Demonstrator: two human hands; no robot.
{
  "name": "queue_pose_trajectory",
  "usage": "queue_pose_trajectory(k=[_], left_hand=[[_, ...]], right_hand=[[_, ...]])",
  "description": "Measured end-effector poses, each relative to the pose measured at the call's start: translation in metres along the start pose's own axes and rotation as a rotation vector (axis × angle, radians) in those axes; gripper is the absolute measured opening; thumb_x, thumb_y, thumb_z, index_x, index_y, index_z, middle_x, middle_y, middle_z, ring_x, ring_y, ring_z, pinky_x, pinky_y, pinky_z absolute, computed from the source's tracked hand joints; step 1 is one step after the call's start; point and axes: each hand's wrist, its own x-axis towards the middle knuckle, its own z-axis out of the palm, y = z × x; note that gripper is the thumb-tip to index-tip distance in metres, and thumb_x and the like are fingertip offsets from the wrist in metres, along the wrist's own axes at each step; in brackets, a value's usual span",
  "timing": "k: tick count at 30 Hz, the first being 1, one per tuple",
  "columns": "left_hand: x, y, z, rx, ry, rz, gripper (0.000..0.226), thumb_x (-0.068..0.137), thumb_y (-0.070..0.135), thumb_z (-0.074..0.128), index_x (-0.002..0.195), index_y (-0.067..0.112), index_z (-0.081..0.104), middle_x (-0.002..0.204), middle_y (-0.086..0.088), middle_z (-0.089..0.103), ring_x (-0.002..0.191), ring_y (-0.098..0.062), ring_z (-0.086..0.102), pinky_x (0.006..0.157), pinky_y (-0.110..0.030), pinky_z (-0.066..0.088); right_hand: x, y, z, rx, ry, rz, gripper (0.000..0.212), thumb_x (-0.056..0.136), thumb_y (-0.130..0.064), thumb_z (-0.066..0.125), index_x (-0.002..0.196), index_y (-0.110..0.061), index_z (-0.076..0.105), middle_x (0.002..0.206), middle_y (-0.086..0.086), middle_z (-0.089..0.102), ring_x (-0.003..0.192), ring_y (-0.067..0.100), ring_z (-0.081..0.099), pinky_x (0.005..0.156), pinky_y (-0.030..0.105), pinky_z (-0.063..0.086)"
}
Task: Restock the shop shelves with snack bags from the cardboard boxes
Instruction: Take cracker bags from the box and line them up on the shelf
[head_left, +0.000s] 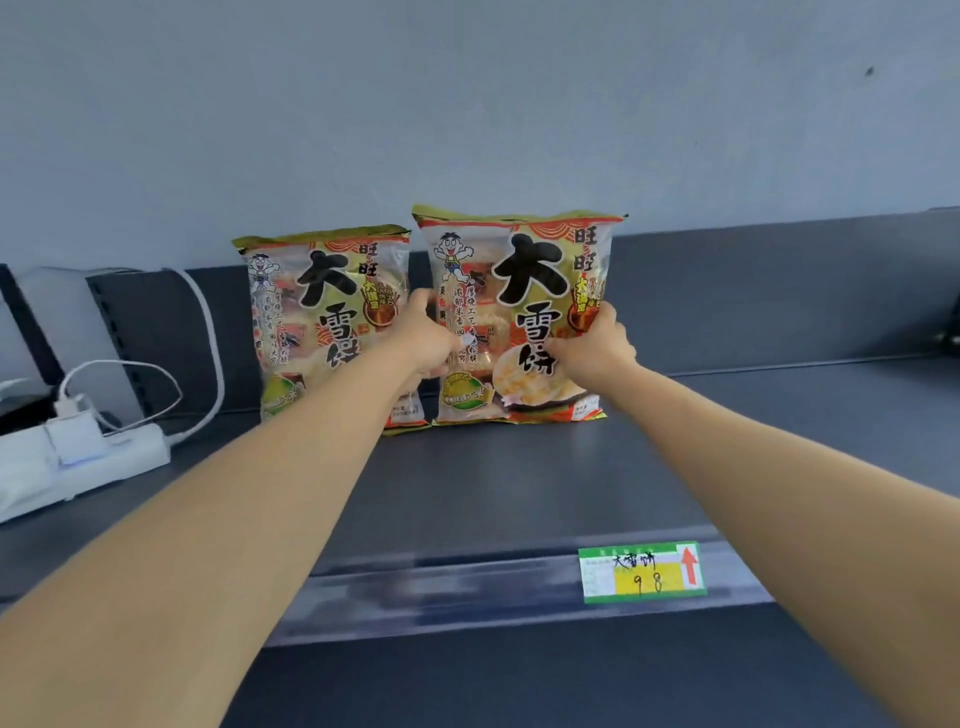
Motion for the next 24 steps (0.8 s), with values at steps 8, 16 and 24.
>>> queue_pose_trajectory(k=[8,16,24], left_hand=[[0.033,-0.01,-0.004,-0.098,-0.054,-0.035,0.083,0.084,-0.006,0.064,0.148,0.021,0.021,0.136,-0.012,0.049,0.119,-0.031,0.054,0.088,-0.04,0.054],[0.033,-0.016,-0.005,-0.047,-0.079,-0.028,0.076,0.086,0.001,0.062,0.148,0.007,0.019,0.143,-0.017,0.041,0.123,-0.032,0.05,0.096,-0.04,0.051],[0.019,0.002,-0.004,-0.067,-0.124,0.068,0.065,0.093,-0.011,0.045,0.15,0.01,0.024,0.152,-0.015,0.033,0.131,-0.027,0.044,0.095,-0.035,0.047]], right_hand=[[0.017,-0.009,0.016,0.153,-0.072,-0.045,0.067,0.08,-0.019,0.066,0.137,-0.016,0.03,0.135,0.01,0.044,0.118,0.03,0.051,0.101,0.042,0.045],[0.013,-0.014,0.03,0.077,-0.012,-0.053,0.051,0.097,-0.03,0.048,0.136,-0.004,0.028,0.142,0.015,0.025,0.109,0.029,0.05,0.091,0.034,0.04],[0.019,-0.023,0.023,0.184,-0.109,-0.111,0.048,0.097,-0.016,0.039,0.144,-0.013,0.026,0.145,0.007,0.033,0.116,0.026,0.047,0.09,0.032,0.038]])
